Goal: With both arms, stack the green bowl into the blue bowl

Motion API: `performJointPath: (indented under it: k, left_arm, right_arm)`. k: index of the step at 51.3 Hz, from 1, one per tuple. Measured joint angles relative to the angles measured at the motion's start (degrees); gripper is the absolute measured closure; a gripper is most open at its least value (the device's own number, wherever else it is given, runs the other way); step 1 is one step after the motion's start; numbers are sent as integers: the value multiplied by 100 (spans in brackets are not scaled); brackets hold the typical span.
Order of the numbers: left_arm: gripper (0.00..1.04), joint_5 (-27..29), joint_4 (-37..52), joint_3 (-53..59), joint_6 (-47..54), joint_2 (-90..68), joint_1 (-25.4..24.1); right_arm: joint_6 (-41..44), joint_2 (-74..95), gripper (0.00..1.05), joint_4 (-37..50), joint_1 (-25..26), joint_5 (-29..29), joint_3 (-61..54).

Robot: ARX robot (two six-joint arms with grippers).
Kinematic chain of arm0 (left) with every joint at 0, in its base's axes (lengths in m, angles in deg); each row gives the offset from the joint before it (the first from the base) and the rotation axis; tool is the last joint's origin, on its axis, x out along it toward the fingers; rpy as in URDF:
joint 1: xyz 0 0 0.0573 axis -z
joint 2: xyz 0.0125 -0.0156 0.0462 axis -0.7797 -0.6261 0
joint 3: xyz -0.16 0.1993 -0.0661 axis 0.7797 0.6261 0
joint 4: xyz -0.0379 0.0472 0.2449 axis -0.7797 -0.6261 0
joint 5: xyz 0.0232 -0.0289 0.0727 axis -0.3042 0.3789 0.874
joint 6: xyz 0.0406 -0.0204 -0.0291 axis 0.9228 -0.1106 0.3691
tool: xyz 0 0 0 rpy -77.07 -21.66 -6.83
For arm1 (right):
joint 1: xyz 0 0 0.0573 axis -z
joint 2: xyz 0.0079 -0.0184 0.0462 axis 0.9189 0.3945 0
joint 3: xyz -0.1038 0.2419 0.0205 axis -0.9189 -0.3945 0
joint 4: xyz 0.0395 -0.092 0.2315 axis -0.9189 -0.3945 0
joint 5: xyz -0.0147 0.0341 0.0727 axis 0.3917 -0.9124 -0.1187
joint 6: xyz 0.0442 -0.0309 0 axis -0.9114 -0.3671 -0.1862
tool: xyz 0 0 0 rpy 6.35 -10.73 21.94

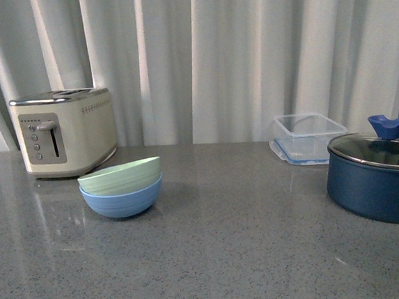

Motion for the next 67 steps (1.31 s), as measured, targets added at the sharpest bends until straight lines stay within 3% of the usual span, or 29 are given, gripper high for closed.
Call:
performJointPath:
  k: [9,22,25,29,67]
  left_arm:
    - [7,0,0,0,0,0,0]
    - [7,0,0,0,0,0,0]
    - [7,0,0,0,0,0,0]
    - [7,-2,0,0,0,0,0]
    - [7,0,0,0,0,0,0]
  right_arm:
    - [2,-457,104,118,-195,199,-621]
    - [11,-1095,104,109,-422,415,-1231]
    - [7,-1279,104,57,-667,789,-1364]
    - [11,-1569,104,-46,-861,820,-1550]
    - [11,-3458,104,-1143,-872,846,-2277]
